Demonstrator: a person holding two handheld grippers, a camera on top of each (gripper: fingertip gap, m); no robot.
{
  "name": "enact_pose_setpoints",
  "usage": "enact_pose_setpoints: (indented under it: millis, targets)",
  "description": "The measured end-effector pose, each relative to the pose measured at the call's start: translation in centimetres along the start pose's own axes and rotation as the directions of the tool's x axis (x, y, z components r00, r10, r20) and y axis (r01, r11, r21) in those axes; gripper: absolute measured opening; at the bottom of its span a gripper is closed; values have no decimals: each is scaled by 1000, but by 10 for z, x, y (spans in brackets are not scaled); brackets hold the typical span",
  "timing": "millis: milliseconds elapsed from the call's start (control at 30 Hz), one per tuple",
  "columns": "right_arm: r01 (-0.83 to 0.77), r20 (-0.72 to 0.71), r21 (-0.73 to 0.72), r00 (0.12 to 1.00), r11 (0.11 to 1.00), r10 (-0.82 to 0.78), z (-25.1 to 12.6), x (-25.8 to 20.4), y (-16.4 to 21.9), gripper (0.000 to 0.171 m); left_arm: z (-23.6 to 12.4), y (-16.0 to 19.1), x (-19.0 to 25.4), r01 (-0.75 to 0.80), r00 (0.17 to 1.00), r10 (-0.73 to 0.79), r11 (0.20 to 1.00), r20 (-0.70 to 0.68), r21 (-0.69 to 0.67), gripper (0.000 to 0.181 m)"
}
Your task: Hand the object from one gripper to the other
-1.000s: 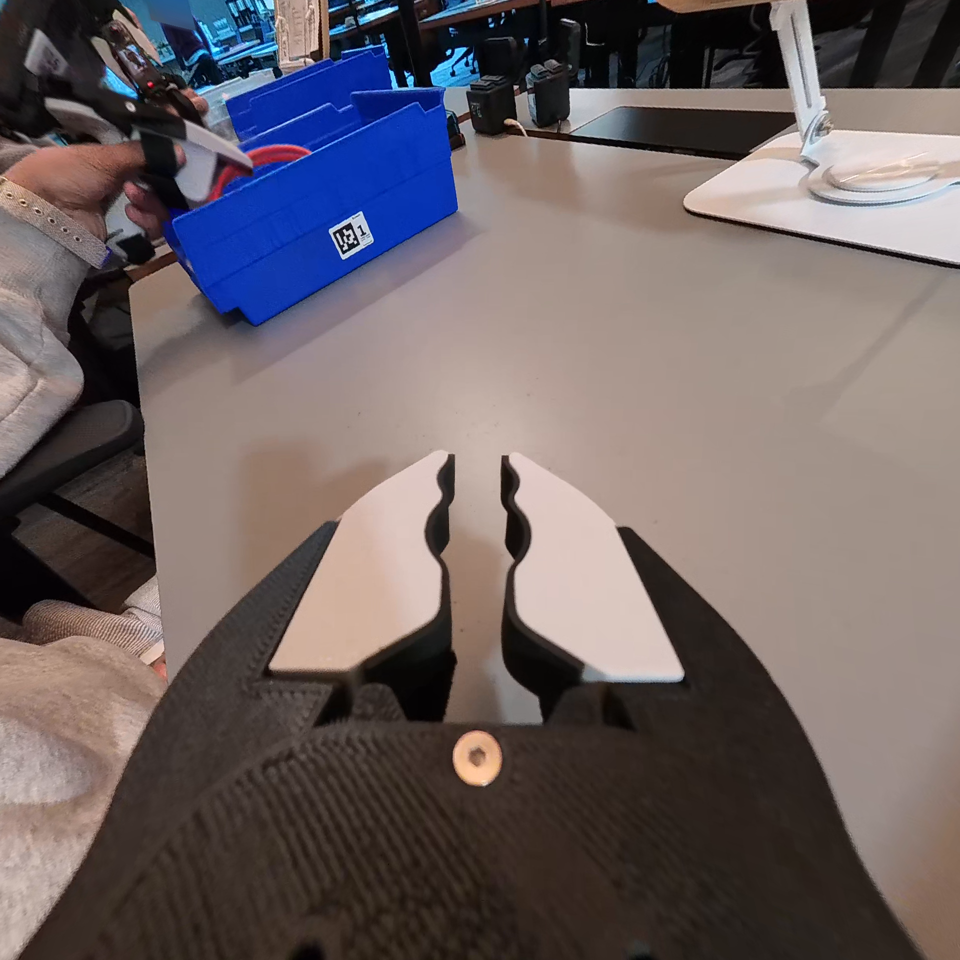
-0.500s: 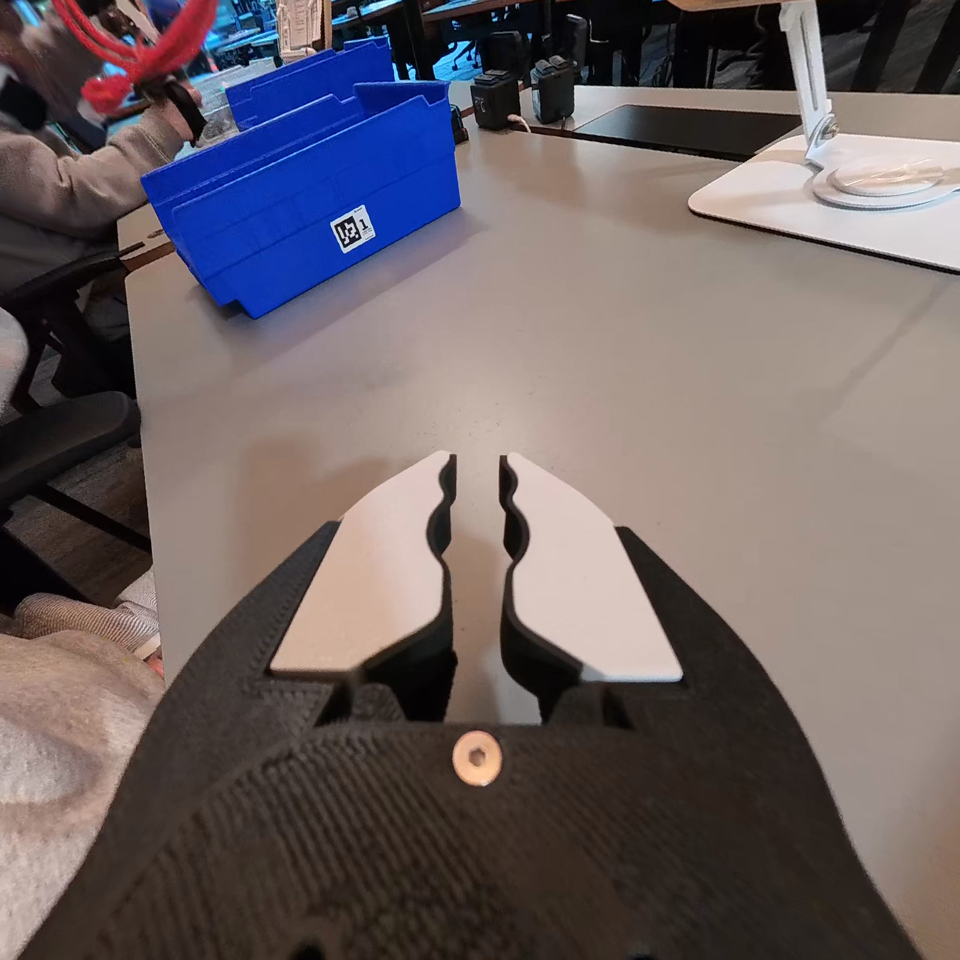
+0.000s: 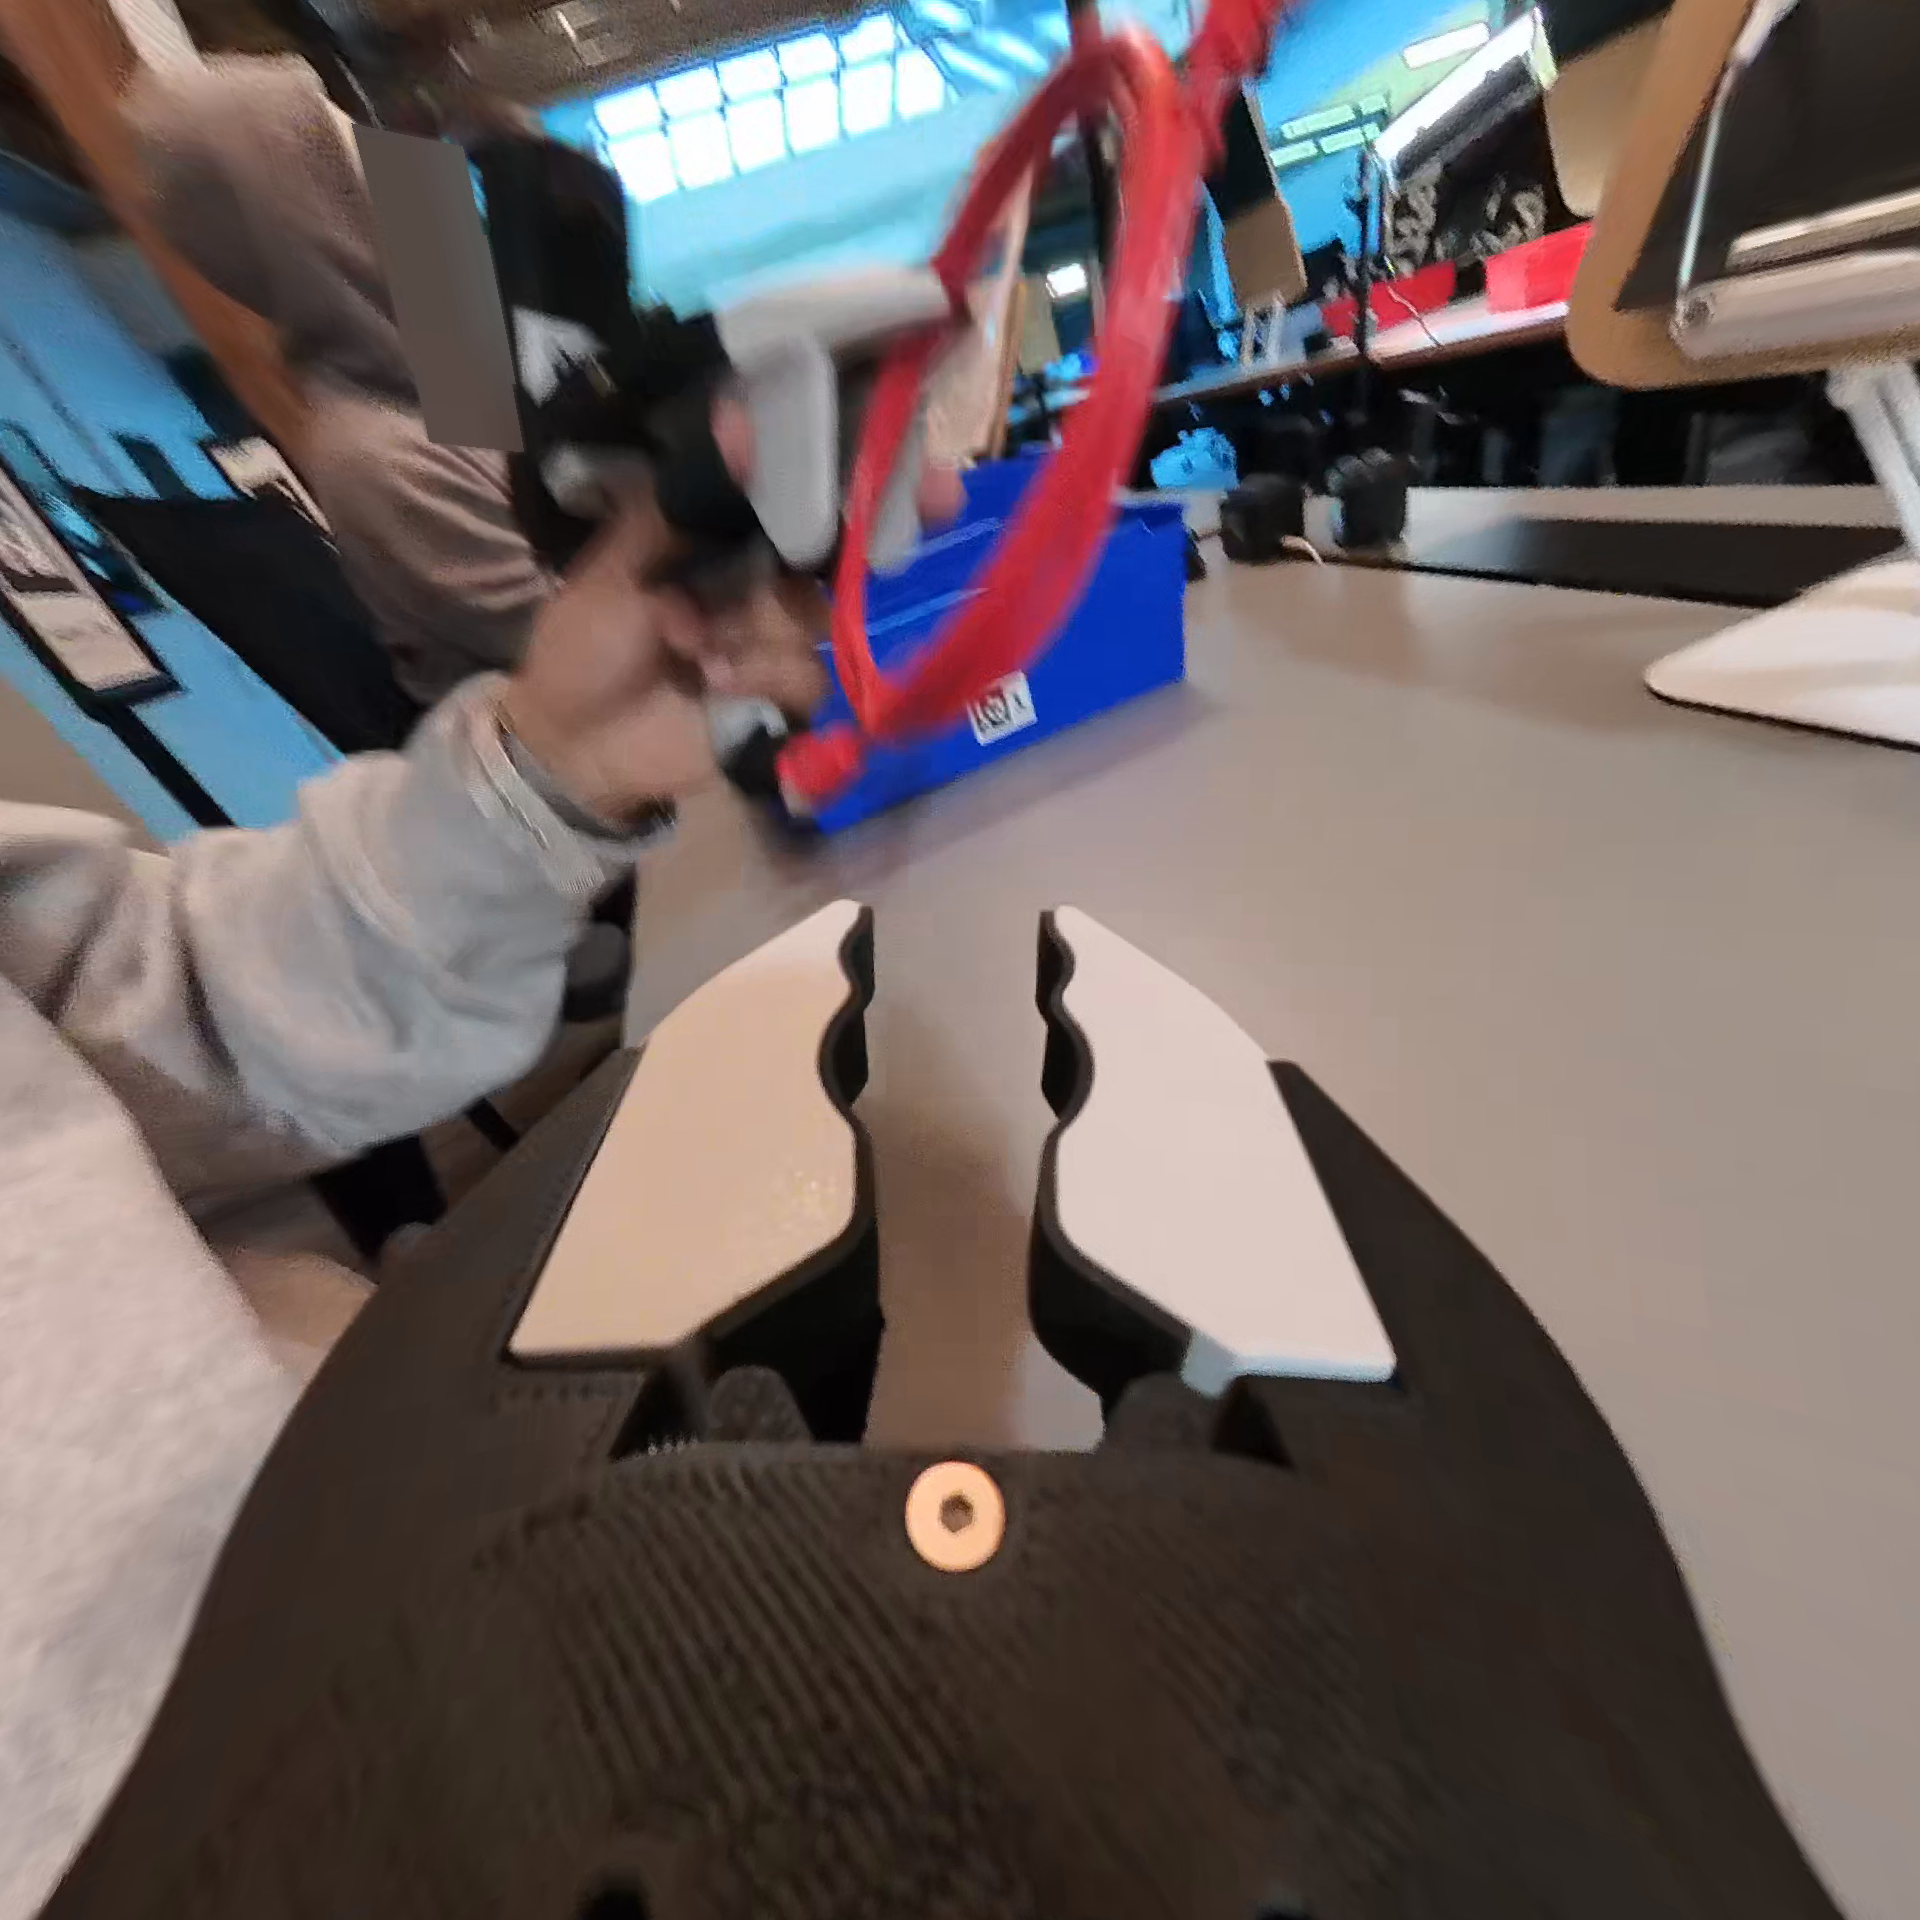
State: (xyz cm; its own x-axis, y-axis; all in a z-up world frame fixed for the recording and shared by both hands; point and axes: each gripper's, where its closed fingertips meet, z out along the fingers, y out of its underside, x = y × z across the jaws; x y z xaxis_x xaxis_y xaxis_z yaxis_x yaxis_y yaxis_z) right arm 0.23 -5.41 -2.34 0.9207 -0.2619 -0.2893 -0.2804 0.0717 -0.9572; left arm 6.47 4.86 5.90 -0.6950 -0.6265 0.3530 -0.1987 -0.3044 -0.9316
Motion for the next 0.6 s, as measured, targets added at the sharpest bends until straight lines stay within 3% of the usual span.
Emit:
enact_pose_setpoints:
  millis: [133, 333, 500, 600]
  targets:
    - [-132, 12, 84, 991, 988, 132, -6, 7, -11, 35, 19, 47, 10, 65, 998, -64, 997, 15, -37, 9]
    - [-334, 5, 105, 942, 937, 336, -13, 30, -9, 33, 21, 57, 8, 234, 972, -235, 972, -33, -16, 9]
    - [-386, 46, 82, 923, 919, 383, -11, 28, -6, 35, 24, 62, 12, 265, 962, -267, 964, -63, -26, 9]
    - [-390, 67, 63, 920, 919, 386, -8, 23, -4, 24, 26, 68, 16, 268, 960, -271, 962, -74, -41, 9]
